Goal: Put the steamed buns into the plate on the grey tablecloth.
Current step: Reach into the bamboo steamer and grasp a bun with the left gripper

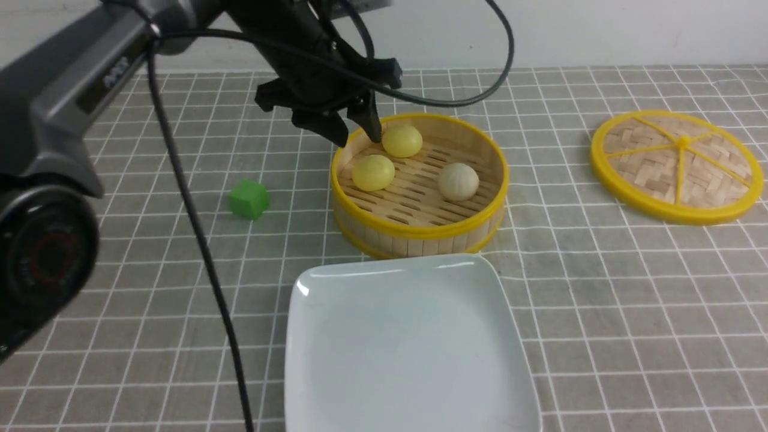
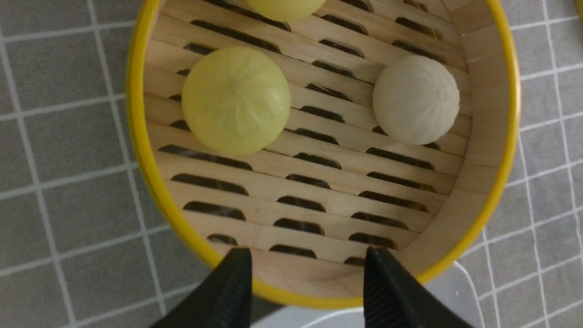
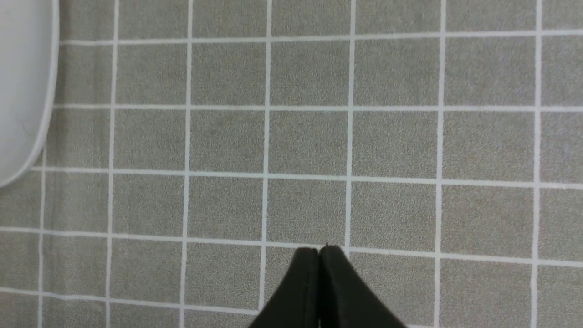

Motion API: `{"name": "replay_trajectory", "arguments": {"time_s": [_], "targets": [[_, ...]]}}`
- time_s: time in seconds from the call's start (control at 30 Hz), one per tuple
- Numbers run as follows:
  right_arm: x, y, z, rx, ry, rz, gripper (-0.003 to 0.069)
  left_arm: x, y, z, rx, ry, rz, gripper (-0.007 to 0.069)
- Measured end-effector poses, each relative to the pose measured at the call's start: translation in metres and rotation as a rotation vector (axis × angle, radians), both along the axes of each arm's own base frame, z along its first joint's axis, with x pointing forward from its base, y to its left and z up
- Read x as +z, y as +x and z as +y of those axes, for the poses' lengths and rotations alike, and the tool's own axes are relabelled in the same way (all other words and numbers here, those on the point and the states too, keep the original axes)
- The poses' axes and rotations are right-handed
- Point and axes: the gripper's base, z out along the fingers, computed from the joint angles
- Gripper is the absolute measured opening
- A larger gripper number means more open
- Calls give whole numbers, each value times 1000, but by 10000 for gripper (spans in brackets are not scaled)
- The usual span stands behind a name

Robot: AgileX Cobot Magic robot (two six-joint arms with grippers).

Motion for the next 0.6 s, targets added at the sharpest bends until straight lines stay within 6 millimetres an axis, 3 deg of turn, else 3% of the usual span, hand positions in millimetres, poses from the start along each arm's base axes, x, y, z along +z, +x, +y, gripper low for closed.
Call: {"name": "replay_trajectory", "arguments": {"time_s": [0.23, 0.43, 0.6], "targets": [[-1, 5, 0, -6, 4, -8, 23, -42, 33, -13, 18, 60, 6, 359], [0, 8, 0, -13, 6, -38, 31, -76, 44, -11, 27, 141, 41, 359], [0, 8, 0, -13, 7, -38, 33, -78, 46, -13, 28, 122, 37, 359]]}}
